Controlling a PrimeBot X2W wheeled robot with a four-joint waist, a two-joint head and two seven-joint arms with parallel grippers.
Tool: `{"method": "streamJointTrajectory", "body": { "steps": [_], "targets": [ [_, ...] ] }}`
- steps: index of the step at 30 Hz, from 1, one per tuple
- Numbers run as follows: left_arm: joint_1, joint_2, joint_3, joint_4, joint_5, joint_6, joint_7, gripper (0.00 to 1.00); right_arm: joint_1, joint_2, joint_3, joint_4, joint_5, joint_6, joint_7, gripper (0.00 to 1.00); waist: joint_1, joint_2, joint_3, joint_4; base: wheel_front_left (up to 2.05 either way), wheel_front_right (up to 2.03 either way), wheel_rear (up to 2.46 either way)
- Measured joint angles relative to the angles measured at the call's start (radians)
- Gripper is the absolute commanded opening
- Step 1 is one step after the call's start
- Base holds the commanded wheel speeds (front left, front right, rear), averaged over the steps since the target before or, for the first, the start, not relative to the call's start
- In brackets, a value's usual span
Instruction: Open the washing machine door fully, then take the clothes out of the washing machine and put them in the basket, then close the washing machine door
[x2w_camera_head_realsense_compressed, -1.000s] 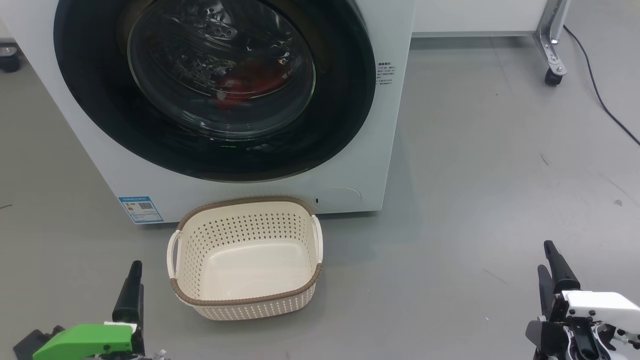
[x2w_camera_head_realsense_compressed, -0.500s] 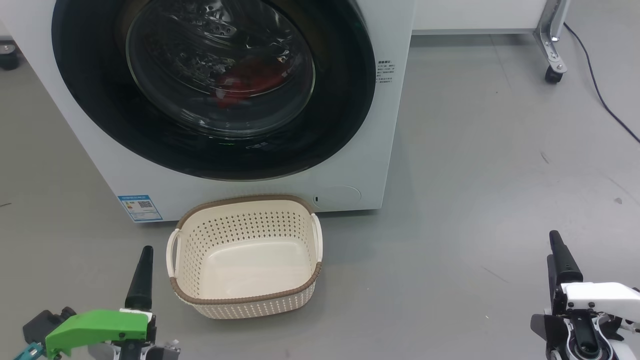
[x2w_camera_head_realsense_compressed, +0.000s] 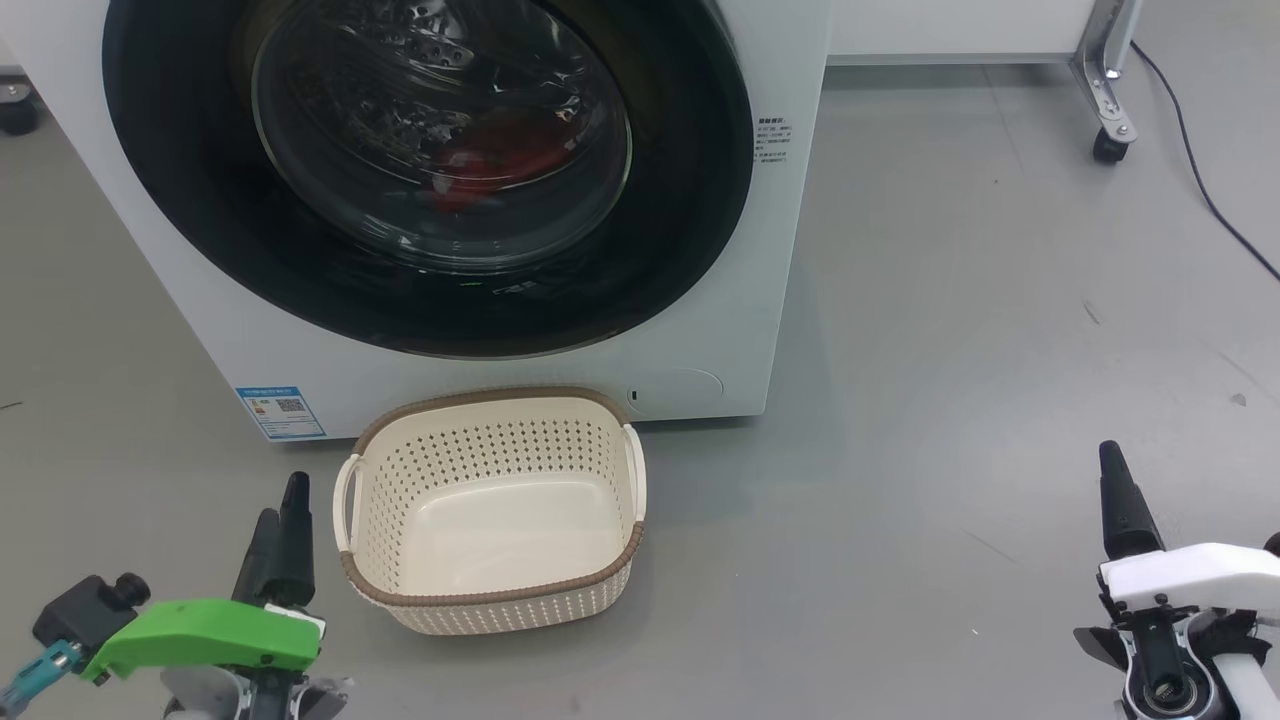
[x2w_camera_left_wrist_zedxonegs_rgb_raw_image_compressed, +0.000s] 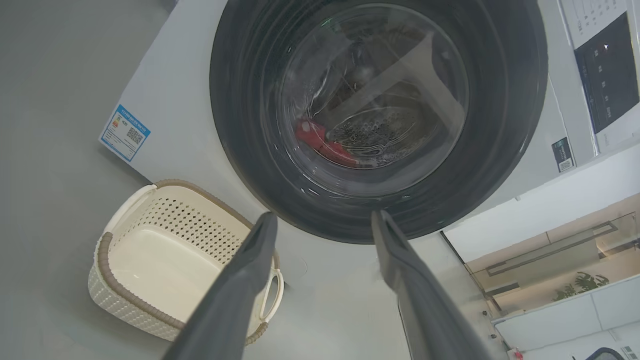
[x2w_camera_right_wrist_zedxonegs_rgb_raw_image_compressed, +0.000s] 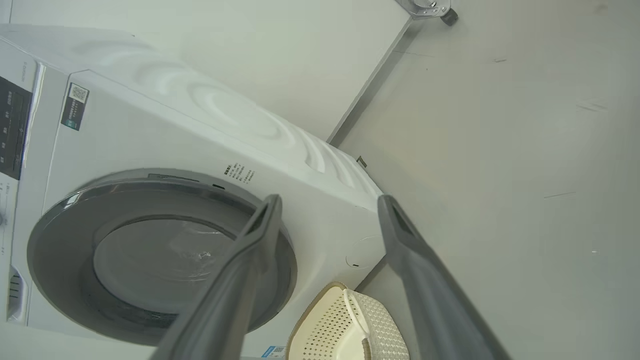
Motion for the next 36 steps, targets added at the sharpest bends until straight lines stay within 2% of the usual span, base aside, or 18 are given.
{"method": "streamJointTrajectory", "body": {
  "steps": [8, 21, 32, 36],
  "targets": [
    [-0.018, 0.003, 0.010, -0.015, 0.213, 0.021, -0.024, 1.00, -0.010, -0.035, 0.040, 0.011, -0.204, -0.011, -0.024, 1.00, 0.0000, 0.0000, 0.000, 0.001, 0.00, 0.00, 0.00],
    [-0.021, 0.000, -0.031, -0.047, 0.533, 0.078, -0.058, 1.00, -0.032, -0.046, 0.091, -0.018, -0.525, -0.072, -0.058, 1.00, 0.0000, 0.0000, -0.005, -0.001, 0.00, 0.00, 0.00],
    [-0.021, -0.011, -0.067, -0.050, 0.746, 0.106, -0.087, 1.00, -0.032, -0.039, 0.132, -0.022, -0.722, -0.114, -0.087, 1.00, 0.0000, 0.0000, -0.008, -0.002, 0.00, 0.00, 0.00],
    [-0.021, -0.018, -0.070, -0.049, 0.828, 0.121, -0.104, 1.00, -0.032, -0.030, 0.146, -0.021, -0.798, -0.116, -0.103, 1.00, 0.0000, 0.0000, -0.009, -0.003, 0.00, 0.00, 0.00]
  ]
}}
